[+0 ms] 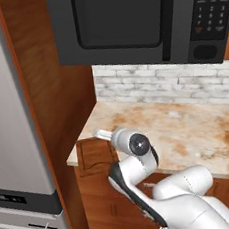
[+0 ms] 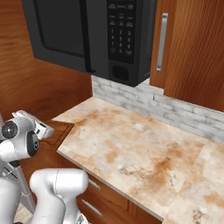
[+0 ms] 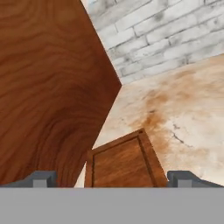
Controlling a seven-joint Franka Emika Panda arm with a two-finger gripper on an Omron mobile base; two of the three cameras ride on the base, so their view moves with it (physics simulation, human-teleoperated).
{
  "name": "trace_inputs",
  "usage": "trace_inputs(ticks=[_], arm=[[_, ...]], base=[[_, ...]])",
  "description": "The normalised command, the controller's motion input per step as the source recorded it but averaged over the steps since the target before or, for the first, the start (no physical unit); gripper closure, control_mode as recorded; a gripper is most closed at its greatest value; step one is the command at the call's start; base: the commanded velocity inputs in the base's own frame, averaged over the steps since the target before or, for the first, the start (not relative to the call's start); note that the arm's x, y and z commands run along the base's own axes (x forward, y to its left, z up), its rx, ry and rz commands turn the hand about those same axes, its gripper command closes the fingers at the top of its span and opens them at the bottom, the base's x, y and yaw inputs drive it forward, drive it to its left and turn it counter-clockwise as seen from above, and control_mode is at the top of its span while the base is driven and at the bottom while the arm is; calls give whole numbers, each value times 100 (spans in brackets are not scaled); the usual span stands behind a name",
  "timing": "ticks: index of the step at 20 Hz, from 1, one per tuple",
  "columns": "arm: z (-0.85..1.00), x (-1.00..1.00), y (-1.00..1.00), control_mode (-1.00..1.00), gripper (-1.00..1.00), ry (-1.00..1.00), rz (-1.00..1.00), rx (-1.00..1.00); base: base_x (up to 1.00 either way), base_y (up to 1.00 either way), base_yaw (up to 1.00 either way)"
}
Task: Move the cutting board and knife to the sink. Then move spray from the cabinet to the counter.
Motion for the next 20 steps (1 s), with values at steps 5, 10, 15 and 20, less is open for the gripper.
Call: trace_inputs(ticks=[5, 10, 15, 20], arm=[[29, -45, 6, -100, -100, 0, -34, 8], [38, -53, 3, -100, -100, 0, -28, 10], [6, -49, 4, -100, -100, -9, -11, 15], [-11, -18, 0, -100, -100, -13, 0, 31]], base=[[0, 0, 0], [0, 0, 0], [0, 0, 0], [0, 0, 0]])
